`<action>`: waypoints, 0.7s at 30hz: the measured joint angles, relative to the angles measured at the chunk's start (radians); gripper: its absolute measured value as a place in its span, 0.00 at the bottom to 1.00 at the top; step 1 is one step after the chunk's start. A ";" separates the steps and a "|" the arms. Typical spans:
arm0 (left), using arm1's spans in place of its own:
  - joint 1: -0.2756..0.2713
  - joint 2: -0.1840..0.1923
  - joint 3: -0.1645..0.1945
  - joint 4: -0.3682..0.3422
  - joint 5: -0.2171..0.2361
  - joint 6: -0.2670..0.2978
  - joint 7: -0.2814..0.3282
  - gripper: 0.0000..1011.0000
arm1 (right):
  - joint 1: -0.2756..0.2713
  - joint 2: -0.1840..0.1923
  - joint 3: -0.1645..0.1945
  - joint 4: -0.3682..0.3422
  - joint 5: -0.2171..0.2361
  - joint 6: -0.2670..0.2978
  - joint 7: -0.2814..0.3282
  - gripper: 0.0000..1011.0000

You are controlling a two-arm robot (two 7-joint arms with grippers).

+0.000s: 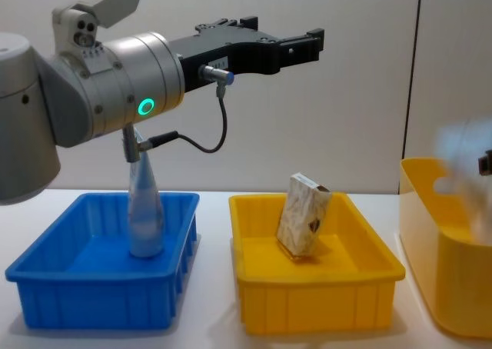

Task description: Bimanual collaborative sorting of washing and personal care products

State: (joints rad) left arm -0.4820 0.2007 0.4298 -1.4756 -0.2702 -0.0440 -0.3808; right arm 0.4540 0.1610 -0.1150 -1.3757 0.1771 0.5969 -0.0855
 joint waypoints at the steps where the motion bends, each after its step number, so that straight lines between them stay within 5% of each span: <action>1: 0.000 0.000 0.000 0.000 0.000 0.000 0.000 0.99 | -0.002 0.000 0.001 -0.001 0.000 0.003 0.000 0.40; 10: 0.000 0.000 0.000 0.000 0.000 0.000 0.000 0.99 | -0.024 0.005 0.003 -0.026 -0.003 0.024 0.006 0.71; 21: 0.000 0.000 0.000 0.000 0.000 0.000 0.000 0.99 | -0.050 0.009 0.000 -0.068 -0.009 0.019 0.024 0.99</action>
State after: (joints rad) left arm -0.4820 0.2007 0.4298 -1.4756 -0.2704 -0.0440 -0.3808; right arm 0.4035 0.1701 -0.1152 -1.4440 0.1677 0.6156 -0.0618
